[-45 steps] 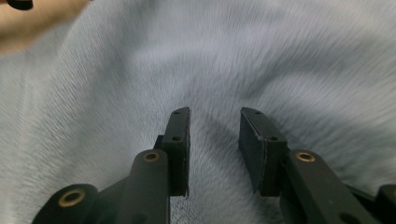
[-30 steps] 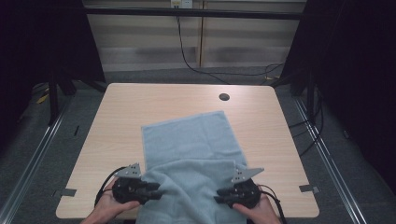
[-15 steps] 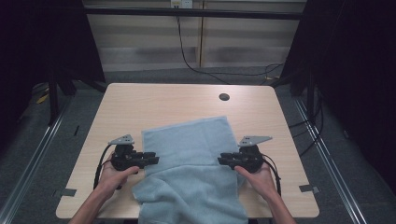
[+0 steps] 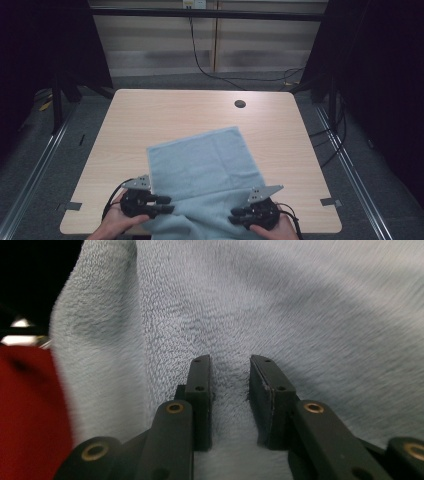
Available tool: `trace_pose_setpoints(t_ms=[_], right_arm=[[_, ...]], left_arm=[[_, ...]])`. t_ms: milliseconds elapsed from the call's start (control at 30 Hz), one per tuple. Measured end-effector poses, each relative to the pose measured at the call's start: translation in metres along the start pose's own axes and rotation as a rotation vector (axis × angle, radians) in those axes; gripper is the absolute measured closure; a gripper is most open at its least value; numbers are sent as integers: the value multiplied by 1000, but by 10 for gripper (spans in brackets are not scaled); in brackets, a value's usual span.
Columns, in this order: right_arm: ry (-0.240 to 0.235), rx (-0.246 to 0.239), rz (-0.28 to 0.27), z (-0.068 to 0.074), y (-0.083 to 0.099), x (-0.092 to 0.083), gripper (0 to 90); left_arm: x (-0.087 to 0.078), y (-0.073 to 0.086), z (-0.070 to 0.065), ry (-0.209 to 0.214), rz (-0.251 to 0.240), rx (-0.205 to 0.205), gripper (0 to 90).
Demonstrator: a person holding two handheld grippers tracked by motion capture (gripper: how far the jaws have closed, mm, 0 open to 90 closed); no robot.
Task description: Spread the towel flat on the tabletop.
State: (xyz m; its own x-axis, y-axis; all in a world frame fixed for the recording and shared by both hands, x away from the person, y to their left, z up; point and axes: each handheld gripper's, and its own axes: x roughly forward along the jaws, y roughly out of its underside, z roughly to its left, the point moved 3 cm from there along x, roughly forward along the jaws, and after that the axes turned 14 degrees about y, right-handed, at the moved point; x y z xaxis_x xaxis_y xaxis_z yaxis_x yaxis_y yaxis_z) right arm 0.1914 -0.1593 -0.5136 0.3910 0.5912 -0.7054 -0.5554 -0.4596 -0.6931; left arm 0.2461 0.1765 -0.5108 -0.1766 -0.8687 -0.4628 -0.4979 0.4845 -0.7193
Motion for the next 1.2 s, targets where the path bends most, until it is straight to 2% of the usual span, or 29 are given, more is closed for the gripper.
trace_pose_setpoints(t_ms=[33, 67, 100, 133, 167, 200, 233, 300, 333, 367, 400, 433, 500, 533, 667, 700, 800, 833, 867, 900, 933, 967, 1000, 1033, 1067, 1100, 1133, 1167, 1200], right_arm=[[0, 0, 0, 0, 0, 0, 697], [-11, -9, -12, 3, -2, -7, 683], [-11, -9, -12, 3, -2, -7, 683], [25, -3, -73, -9, -16, -16, 681], [39, 11, -102, -17, -22, -17, 657], [75, 23, -138, -30, -30, -18, 621], [108, 41, -149, -45, -37, -17, 603], [157, 71, -138, -74, -47, -7, 559], [157, 71, -138, -74, -47, -7, 559], [210, 81, -114, -97, -53, 8, 516], [222, 89, -109, -106, -55, 16, 502], [222, 95, -112, -111, -56, 22, 469], [218, 96, -103, -113, -56, 26, 443], [250, 80, -74, -116, -55, 35, 403], [277, 70, -51, -117, -51, 41, 367], [294, 48, -50, -114, -49, 41, 359], [360, -52, -24, -101, -45, 41, 363], [351, -48, -9, -96, -44, 39, 368], [351, -57, -2, -92, -41, 36, 405], [347, -54, -12, -89, -37, 32, 480], [343, -57, -20, -85, -32, 28, 558], [331, -54, -18, -80, -27, 22, 640], [330, -49, -12, -76, -21, 16, 694], [317, -35, -10, -71, -16, 11, 739], [317, -35, -10, -71, -16, 11, 739], [280, -21, -3, -62, -7, 2, 806], [271, -14, -5, -58, -3, 0, 815], [271, -14, -5, -58, -3, 0, 815], [239, 7, 3, -50, 5, -7, 835]], left_arm=[[0, 3, -6, 50, -3, 4, 591], [-4, 2, -6, 20, -51, 1, 579], [-4, 2, -6, 20, -51, 1, 579], [-10, -6, 6, -20, -96, -31, 578], [-13, -9, 13, -53, -121, -57, 576], [-16, -12, 20, -64, -135, -76, 574], [-17, -14, 26, -90, -127, -75, 558], [-19, -14, 36, -141, -127, -101, 529], [-19, -14, 36, -141, -127, -101, 496], [-18, -13, 42, -166, -121, -94, 471], [-18, -13, 42, -166, -121, -94, 467], [-18, -11, 45, -196, -108, -87, 441], [-19, -9, 47, -202, -109, -88, 420], [-20, -9, 49, -231, -108, -86, 396], [-22, -9, 52, -251, -117, -90, 355], [-21, -9, 52, -279, -102, -79, 348], [-16, -9, 49, -316, -61, -36, 342], [-14, -9, 48, -319, -48, -24, 340], [-14, -9, 48, -319, -48, -24, 342], [-12, -9, 46, -323, -32, -5, 365], [-9, -9, 42, -343, 4, 35, 404], [-9, -9, 42, -343, 4, 35, 467], [-5, -9, 38, -312, 13, 49, 537], [-4, -8, 36, -309, 22, 60, 584], [-4, -8, 36, -309, 22, 60, 677], [-2, -8, 34, -287, 26, 62, 739], [1, -7, 30, -253, 36, 55, 804], [1, -7, 30, -253, 36, 55, 840], [5, -6, 26, -212, 39, 47, 853]])
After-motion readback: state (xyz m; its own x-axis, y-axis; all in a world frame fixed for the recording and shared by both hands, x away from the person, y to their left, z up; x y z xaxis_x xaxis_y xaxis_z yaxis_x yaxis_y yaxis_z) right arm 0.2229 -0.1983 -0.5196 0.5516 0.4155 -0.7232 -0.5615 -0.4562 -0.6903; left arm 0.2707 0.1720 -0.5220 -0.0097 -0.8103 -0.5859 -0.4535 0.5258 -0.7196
